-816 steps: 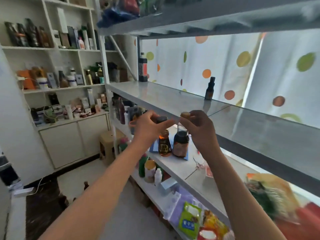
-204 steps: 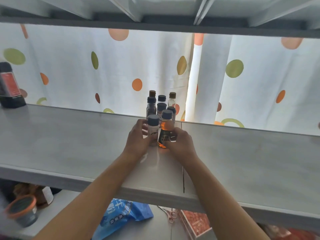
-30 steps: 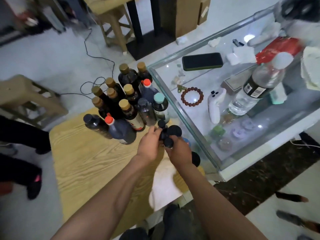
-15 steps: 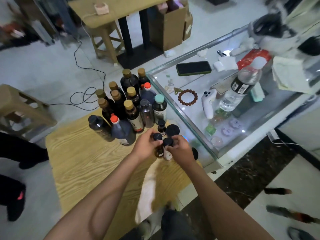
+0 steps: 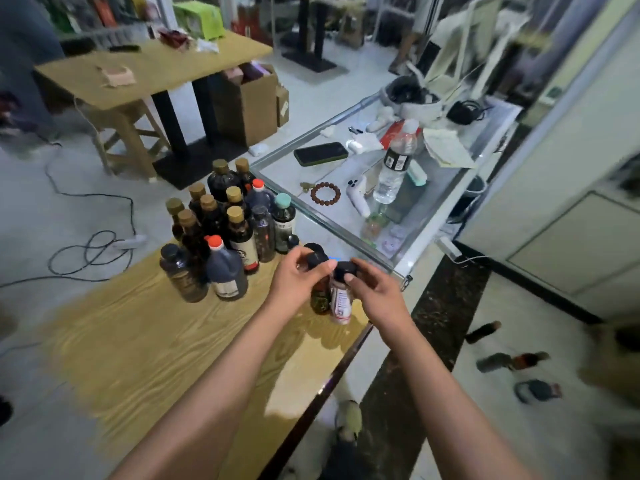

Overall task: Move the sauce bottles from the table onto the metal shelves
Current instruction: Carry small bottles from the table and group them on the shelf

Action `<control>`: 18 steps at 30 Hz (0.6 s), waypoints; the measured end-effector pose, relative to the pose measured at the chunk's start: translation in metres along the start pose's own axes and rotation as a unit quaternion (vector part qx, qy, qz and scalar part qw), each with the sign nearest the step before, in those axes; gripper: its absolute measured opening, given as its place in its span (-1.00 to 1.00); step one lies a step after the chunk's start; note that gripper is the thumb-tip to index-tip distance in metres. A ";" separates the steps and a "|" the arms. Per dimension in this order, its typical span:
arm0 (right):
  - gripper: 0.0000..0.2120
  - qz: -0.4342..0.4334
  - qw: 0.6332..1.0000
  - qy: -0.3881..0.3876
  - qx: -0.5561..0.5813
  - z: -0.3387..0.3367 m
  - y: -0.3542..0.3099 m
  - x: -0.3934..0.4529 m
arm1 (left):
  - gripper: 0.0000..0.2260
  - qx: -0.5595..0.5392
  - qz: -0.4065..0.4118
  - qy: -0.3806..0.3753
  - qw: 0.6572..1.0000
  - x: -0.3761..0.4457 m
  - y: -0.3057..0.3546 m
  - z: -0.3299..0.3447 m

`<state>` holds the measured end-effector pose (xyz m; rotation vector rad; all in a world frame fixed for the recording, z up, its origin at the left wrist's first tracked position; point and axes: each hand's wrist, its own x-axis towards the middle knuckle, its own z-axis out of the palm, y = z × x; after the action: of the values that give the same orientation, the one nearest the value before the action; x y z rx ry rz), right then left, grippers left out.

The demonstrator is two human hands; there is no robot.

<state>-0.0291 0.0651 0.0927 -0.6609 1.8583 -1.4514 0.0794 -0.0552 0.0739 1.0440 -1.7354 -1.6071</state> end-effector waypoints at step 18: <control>-0.72 -0.112 0.964 0.237 0.050 -0.250 -0.052 -0.192 | -0.48 0.054 0.171 -0.159 0.971 -0.139 0.170 0.233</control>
<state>-0.0990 0.3500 0.2189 -0.5168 2.0932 -1.9750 -0.0642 0.1872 0.2251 0.5086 -2.0979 -1.5300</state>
